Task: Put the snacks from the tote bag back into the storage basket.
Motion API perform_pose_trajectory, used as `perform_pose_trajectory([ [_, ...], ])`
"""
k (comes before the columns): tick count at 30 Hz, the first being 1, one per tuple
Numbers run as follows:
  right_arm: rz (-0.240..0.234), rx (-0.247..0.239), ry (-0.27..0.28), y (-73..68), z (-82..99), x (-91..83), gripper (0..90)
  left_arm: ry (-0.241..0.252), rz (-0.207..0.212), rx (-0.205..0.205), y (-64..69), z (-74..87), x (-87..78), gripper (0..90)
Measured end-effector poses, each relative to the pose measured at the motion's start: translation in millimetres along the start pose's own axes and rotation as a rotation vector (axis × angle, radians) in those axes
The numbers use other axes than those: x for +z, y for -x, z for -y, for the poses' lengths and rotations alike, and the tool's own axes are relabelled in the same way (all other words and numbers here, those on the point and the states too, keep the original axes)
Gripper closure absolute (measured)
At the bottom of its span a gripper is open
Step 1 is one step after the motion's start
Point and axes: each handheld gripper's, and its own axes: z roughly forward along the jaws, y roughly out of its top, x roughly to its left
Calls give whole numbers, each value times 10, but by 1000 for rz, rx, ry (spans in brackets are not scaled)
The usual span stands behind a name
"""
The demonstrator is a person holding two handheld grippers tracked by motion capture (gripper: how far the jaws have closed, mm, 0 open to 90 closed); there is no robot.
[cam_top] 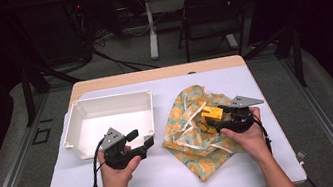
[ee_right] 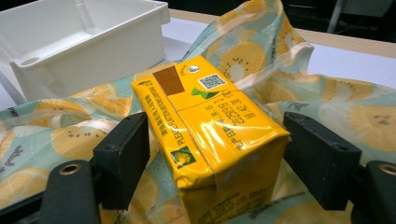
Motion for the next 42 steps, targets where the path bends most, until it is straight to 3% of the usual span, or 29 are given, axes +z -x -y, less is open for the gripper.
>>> perform_pose_trajectory([
  [11, -26, -26, -43, -22, 29, 113, 282, -7, 19, 2, 6, 16, 15, 341],
  [18, -55, -10, -32, 19, 50, 163, 303, -20, 26, 7, 24, 30, 48, 352],
  [22, -58, -27, -50, 5, 67, 217, 348, -27, 28, 9, 31, 36, 55, 356],
  [24, -45, -45, -41, -22, 61, 198, 473, -28, 27, 7, 27, 36, 54, 357],
  [25, -36, -53, -48, -35, 52, 187, 491, -27, 26, 9, 24, 35, 54, 359],
  [27, -14, -68, -68, -69, 36, 176, 502, -24, 28, 7, 29, 34, 58, 360],
  [32, 1, -48, -76, -161, -51, 121, 509, -11, 30, 17, 63, 21, 66, 355],
  [34, 16, -40, -69, -206, -104, 81, 508, 19, 4, 20, 90, 18, 80, 348],
  [35, 15, -37, -71, -225, -133, 61, 508, 10, 19, 29, 84, 6, 70, 342],
  [42, 26, -32, -58, -386, -309, -104, 508, 62, -11, 79, 149, -6, 101, 296],
])
